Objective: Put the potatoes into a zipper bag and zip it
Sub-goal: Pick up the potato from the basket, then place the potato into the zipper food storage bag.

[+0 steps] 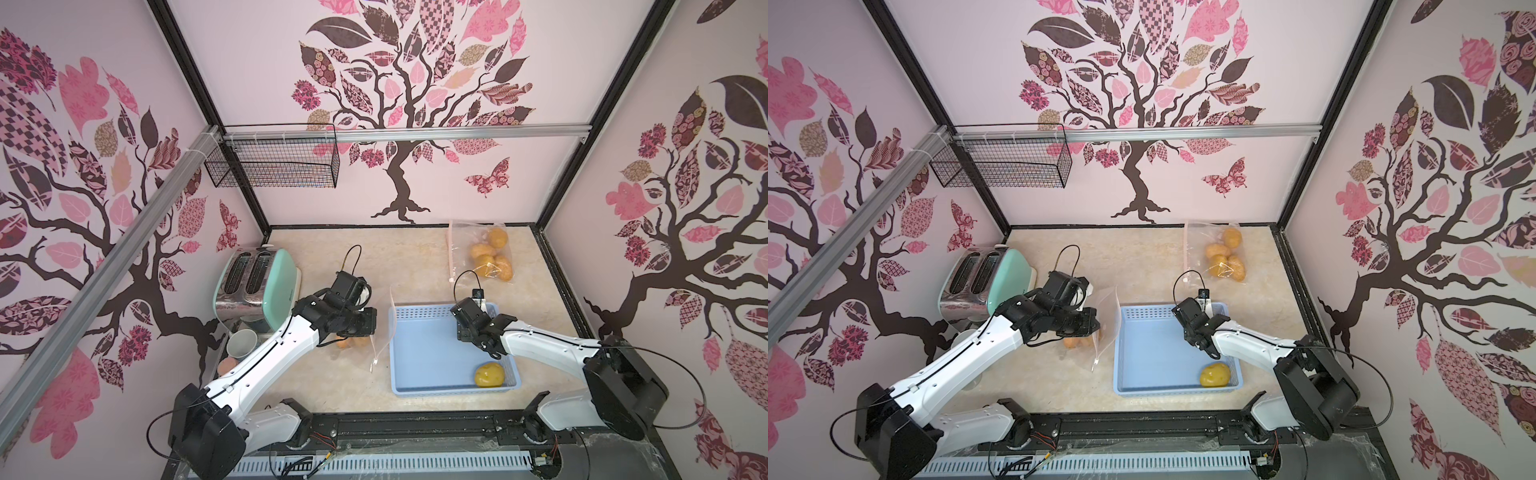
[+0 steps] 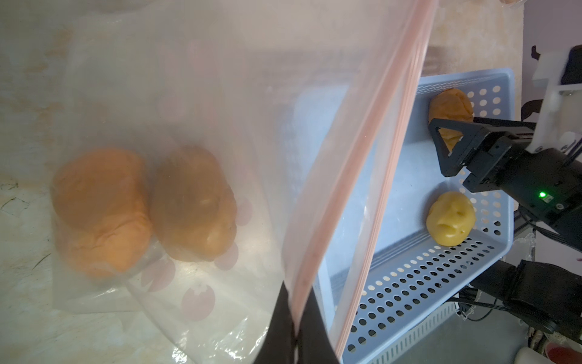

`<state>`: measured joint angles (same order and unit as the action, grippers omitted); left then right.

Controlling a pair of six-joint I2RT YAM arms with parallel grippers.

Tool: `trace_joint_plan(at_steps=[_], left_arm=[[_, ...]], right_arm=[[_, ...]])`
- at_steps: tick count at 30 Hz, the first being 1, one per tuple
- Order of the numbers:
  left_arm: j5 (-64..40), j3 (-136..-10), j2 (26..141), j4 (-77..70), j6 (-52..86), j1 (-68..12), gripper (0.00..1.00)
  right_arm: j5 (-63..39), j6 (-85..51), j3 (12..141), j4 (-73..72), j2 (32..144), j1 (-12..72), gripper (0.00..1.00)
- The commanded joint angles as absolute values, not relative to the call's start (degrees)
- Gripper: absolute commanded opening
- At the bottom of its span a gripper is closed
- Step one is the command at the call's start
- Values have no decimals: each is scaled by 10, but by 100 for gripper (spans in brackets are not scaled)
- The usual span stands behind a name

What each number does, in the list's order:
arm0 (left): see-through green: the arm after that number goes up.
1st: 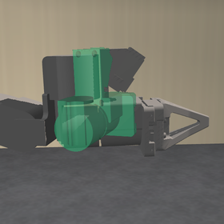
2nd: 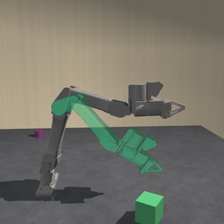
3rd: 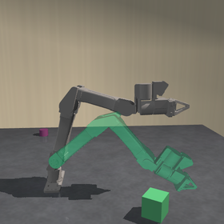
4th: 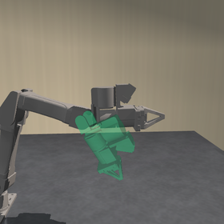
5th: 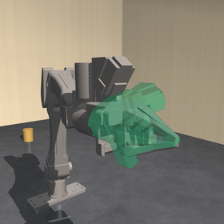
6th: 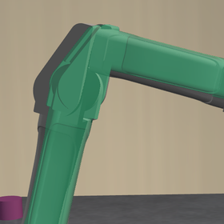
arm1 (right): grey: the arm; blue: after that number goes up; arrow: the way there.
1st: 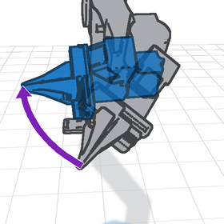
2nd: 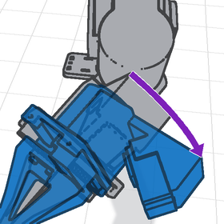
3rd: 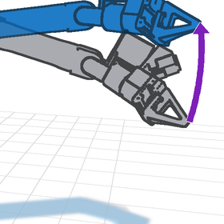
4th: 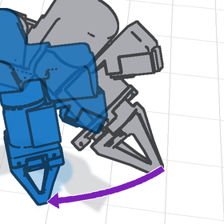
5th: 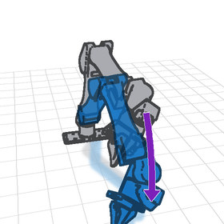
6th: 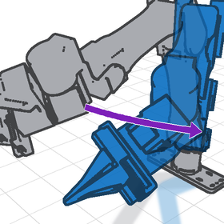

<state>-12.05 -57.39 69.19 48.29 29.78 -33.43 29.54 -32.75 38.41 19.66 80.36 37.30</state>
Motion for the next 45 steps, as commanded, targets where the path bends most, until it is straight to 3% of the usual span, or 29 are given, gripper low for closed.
trace_joint_plan(at_steps=[1, 11, 17, 21, 25, 33, 37, 45], left_arm=[[-116, -561, 693, 474, 292, -337, 0], [-114, -557, 698, 474, 290, -337, 0], [-114, -557, 699, 473, 290, -337, 0], [-114, -557, 698, 474, 290, -337, 0], [-114, -559, 697, 473, 290, -337, 0], [-115, -563, 695, 474, 293, -337, 0], [-116, -569, 690, 484, 293, -337, 0], [-115, -573, 675, 488, 298, -337, 0]], right_arm=[[241, -325, 393, 181, 834, 370, 78], [271, -307, 408, 183, 869, 365, 58], [283, -303, 402, 176, 825, 365, 37], [274, -297, 409, 190, 782, 365, 34], [198, -292, 412, 185, 708, 365, 31], [-127, -343, 433, 32, 626, 401, 31], [-176, -349, 485, -18, 664, 458, 33], [-265, -465, 484, -193, 742, 471, 31]])
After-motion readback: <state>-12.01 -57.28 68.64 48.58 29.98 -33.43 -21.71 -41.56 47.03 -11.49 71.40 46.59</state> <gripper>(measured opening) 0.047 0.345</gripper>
